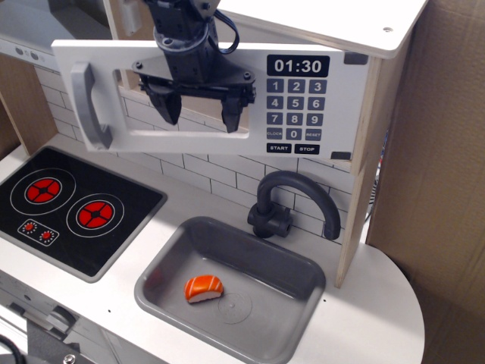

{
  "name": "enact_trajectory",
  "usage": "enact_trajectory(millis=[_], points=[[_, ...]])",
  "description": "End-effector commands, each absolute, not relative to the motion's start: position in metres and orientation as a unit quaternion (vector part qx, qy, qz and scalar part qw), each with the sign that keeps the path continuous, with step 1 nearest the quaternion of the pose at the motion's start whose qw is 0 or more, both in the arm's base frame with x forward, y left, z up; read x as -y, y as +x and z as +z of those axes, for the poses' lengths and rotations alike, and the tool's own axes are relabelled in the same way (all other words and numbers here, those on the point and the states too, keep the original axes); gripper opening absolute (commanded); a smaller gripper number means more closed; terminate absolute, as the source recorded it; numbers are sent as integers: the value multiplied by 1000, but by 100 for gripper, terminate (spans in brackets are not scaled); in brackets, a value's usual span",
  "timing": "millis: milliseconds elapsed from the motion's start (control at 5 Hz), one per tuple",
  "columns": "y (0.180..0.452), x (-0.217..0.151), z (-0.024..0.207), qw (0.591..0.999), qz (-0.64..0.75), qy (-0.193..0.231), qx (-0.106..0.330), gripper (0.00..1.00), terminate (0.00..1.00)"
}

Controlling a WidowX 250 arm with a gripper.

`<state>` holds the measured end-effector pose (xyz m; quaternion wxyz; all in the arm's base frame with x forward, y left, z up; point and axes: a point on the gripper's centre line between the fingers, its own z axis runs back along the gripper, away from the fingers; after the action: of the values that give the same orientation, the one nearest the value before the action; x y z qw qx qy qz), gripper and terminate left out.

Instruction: Close microwave

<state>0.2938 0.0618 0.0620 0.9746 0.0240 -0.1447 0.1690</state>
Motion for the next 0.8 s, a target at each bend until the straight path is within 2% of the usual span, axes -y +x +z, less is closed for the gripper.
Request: enact_trajectory(millis=[0, 400, 600], points=[[308, -81, 75, 950, 211, 69, 218, 100, 0], [319, -84, 82, 928, 227, 52, 290, 100, 0], [326, -89, 86, 924, 222, 53, 308, 100, 0]])
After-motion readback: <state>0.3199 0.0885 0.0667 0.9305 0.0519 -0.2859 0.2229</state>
